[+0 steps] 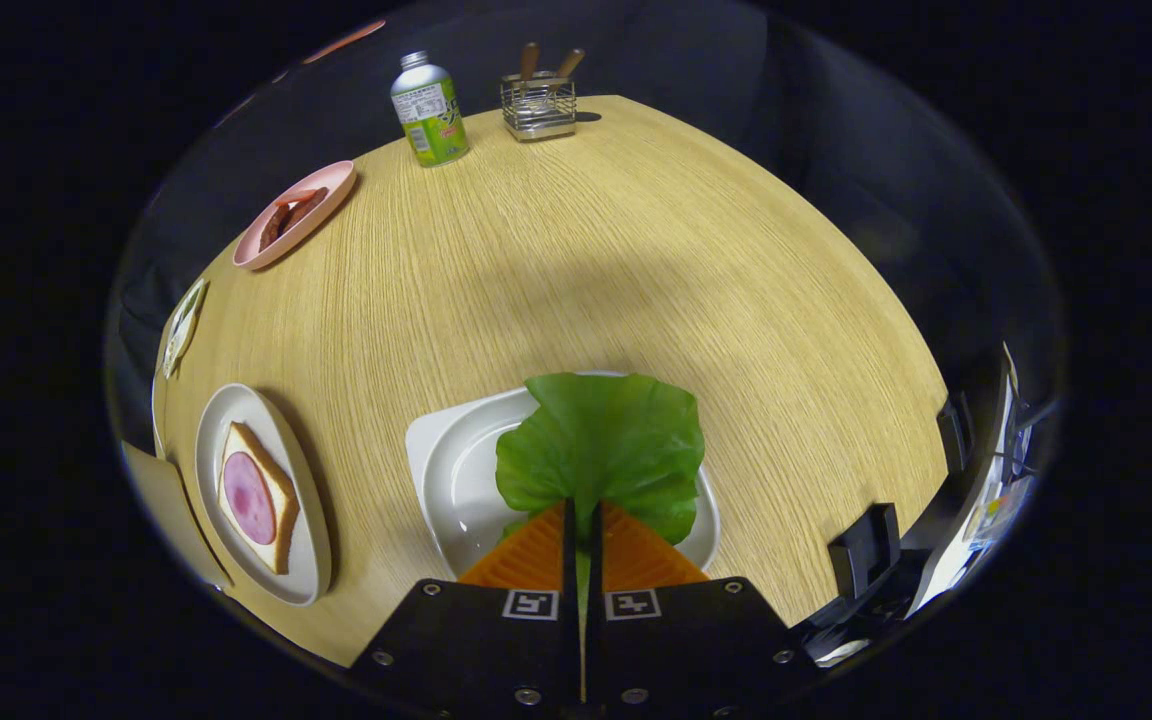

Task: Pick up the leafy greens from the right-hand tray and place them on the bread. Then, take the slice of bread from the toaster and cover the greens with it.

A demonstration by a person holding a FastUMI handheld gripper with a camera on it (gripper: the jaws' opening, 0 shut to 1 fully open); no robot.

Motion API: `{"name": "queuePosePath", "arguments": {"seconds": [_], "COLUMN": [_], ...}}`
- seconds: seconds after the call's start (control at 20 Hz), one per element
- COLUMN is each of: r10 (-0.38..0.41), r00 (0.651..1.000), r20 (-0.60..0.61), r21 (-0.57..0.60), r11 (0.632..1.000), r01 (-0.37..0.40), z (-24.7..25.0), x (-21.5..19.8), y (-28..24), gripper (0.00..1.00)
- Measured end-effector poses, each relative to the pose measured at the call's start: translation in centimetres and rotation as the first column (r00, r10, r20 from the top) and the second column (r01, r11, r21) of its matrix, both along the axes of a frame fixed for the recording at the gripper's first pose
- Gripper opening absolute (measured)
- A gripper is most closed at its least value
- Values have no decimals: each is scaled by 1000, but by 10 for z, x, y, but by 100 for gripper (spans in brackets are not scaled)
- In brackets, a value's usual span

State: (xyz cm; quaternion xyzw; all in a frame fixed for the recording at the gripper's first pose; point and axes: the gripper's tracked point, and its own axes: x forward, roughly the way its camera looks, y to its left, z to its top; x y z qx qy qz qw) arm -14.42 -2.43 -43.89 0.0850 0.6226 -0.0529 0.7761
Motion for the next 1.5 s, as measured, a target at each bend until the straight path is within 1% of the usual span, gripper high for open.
{"name": "queuePosePath", "arguments": {"seconds": [0.1, 0.2, 0.45, 0.65, 0.8, 1.1, 1.3, 1.5], "r10": [-36, -44, -31, -22, 15, 134, 207, 286], "r00": [999, 998, 992, 983, 969, 936, 920, 904], "r20": [12, 46, 120, 182, 246, 326, 332, 319], "r21": [75, 100, 146, 182, 207, 252, 280, 303], "r11": [997, 994, 989, 983, 976, 942, 910, 873], "r01": [35, 39, 13, -12, -68, -223, -306, -383], "z": [5, 13, 40, 72, 106, 156, 166, 160], "x": [2, 5, 10, 20, 32, 40, 38, 27], "y": [5, 5, 14, 24, 40, 103, 145, 190], "gripper": [1, 1, 1, 1, 1, 1, 1, 1]}}
